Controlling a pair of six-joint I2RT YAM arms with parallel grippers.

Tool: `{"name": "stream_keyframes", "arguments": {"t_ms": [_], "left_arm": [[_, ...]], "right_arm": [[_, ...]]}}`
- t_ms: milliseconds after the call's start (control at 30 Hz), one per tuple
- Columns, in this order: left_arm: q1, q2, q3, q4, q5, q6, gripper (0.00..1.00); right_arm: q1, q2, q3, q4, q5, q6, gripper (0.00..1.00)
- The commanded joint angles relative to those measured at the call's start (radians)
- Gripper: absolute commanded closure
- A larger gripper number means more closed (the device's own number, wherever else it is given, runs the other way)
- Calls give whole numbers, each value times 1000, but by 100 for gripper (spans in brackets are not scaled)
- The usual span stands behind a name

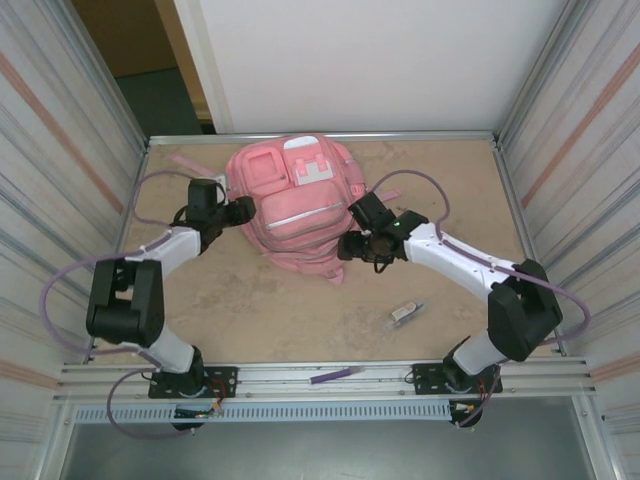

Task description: Pack the student bag

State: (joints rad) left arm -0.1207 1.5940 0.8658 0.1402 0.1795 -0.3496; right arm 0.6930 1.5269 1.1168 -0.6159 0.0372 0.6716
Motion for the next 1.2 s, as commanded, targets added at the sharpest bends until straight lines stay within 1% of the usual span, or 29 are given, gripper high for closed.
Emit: {"name": "stream_keyframes", "arguments": {"t_ms": [0,33,67,133,167,233,333,433,533,600,700,800,900,967,1000,1100,1133,1167], "left_arm": [[25,86,42,107,160,-53,35],[26,124,49,140,226,-41,35],[24,160,54,160,267,-53,34],[13,205,58,184,319,-108,38],[5,224,53,202,348,-121,43],[-18,226,22,244,374,-150,46],[-70,179,-67,289,337,-190,46],[-120,98,-144,282,312,-241,47],[-199,1,-236,278,209,-283,46],[-264,-51,-276,273,169,-304,46],[-385,-101,-288,249,137,-299,45],[-497,-121,-258,207,108,-247,44],[-570,-120,-207,156,102,-209,44],[-583,-138,-186,125,108,-197,44],[-578,-159,-176,91,90,-187,43],[-526,-243,-119,-101,-65,-144,41],[-501,-258,-98,-143,-99,-124,40],[-462,-267,-75,-187,-123,-104,38]], "right_arm": [[22,53,27,34,-32,-13,24],[25,66,21,42,-43,-11,25],[25,76,21,43,-58,-7,24],[26,94,21,36,-74,-2,24],[26,96,21,35,-76,-1,25],[24,94,11,44,-77,-3,24],[-1,99,11,51,-93,-2,24],[-69,127,20,63,-166,8,24],[-157,162,17,129,-236,17,24],[-208,196,28,151,-274,17,24],[-280,243,56,150,-303,11,25],[-333,260,70,148,-297,2,25],[-377,241,71,140,-262,9,24],[-395,221,71,138,-220,17,24],[-401,211,75,133,-214,22,25],[-389,187,99,112,-250,30,28],[-375,181,102,115,-271,33,31],[-358,174,104,128,-292,36,37]]}}
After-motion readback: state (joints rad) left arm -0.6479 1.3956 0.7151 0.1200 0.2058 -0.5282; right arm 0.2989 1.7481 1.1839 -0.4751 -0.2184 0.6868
